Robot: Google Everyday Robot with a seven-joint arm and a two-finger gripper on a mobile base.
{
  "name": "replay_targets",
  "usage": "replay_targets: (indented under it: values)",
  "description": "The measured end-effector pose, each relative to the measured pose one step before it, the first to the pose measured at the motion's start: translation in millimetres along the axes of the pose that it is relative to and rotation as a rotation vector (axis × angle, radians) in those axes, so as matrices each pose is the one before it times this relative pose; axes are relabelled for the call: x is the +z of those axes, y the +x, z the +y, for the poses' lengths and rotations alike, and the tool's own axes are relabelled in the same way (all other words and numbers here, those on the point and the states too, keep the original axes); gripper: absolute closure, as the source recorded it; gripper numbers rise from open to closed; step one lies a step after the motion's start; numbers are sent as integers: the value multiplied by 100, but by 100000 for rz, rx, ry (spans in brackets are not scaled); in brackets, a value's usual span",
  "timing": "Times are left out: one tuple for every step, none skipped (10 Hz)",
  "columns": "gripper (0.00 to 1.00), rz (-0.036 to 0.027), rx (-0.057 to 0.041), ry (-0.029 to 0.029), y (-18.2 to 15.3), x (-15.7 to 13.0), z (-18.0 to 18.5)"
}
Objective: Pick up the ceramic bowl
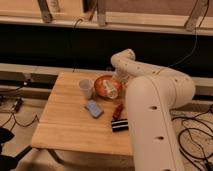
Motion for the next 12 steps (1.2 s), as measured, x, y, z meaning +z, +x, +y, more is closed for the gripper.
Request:
replay_targets:
  values:
    - [20, -65, 425, 247, -106, 41, -124]
    - [20, 525, 1382, 1150, -61, 542, -541]
    - [20, 536, 1716, 1145, -136, 481, -558]
    - [20, 1086, 1919, 1349, -32, 634, -608]
    - [20, 1801, 2264, 1214, 45, 817, -439]
    - [20, 1528, 1020, 365, 211, 438, -79]
    - [20, 1760, 428, -235, 359, 341, 202]
    - [20, 2737, -1470, -405, 890, 318, 526]
    - [20, 2045, -2055, -524, 898, 195, 667]
    - [22, 2665, -3508, -384, 1297, 152, 938]
    - [32, 2654, -4333, -272, 1316, 132, 985]
    - [40, 908, -2160, -235, 420, -57, 444]
